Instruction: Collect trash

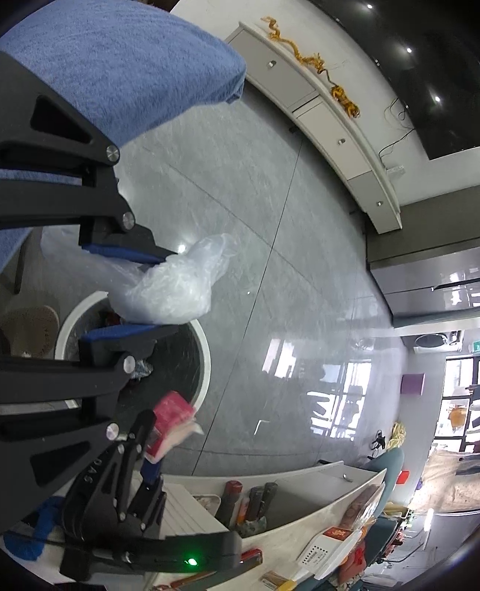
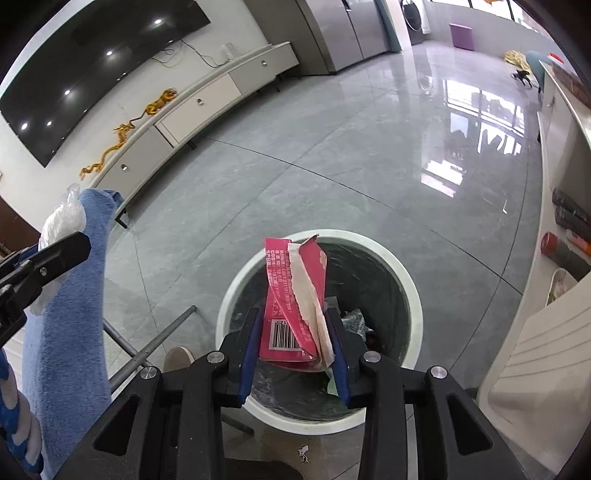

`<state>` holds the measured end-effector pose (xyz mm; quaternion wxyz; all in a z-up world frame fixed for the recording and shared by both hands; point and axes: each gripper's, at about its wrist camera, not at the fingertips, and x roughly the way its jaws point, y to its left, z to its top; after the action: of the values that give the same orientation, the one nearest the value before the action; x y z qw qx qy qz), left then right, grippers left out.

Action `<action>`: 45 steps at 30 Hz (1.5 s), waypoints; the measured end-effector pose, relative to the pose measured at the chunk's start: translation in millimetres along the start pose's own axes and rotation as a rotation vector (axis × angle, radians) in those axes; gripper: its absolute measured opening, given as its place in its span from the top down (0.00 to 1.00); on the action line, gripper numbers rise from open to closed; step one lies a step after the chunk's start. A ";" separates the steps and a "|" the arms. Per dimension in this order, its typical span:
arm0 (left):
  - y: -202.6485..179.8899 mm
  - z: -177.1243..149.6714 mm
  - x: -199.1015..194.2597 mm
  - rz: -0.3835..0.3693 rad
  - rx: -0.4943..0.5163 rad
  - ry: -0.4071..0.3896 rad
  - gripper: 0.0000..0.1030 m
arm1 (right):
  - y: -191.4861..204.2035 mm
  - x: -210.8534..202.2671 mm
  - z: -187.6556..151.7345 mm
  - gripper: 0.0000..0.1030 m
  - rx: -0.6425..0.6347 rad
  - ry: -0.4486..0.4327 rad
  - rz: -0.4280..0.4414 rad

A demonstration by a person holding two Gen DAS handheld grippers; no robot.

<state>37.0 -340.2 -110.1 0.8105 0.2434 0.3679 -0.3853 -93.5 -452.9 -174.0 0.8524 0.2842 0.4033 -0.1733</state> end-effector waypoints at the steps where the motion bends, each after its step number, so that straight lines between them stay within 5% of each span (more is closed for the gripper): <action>1: 0.3 1.5 1.4 -0.007 -0.005 0.002 0.71 | -1.6 0.1 -0.4 0.65 0.005 0.002 -0.006; 6: -5.3 7.5 3.2 -0.036 -0.024 -0.013 0.48 | -5.6 -0.4 -1.6 0.53 0.022 0.002 -0.031; 23: 3.8 -0.4 -25.7 0.013 -0.083 -0.066 0.43 | 5.2 -26.3 -1.1 0.42 0.007 -0.037 -0.056; 25: 7.6 -5.4 -33.6 0.035 -0.096 -0.084 0.37 | 11.0 -31.0 -1.0 0.40 -0.002 -0.045 -0.054; 45: 83.9 -79.2 -128.2 0.257 -0.307 -0.191 0.33 | 110.6 -79.4 -21.1 0.22 -0.234 -0.134 -0.035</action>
<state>16.7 -180.4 -48.6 0.9116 0.1246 0.3099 -0.2395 -96.7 -348.3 -84.3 0.9016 0.1636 0.3676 -0.1587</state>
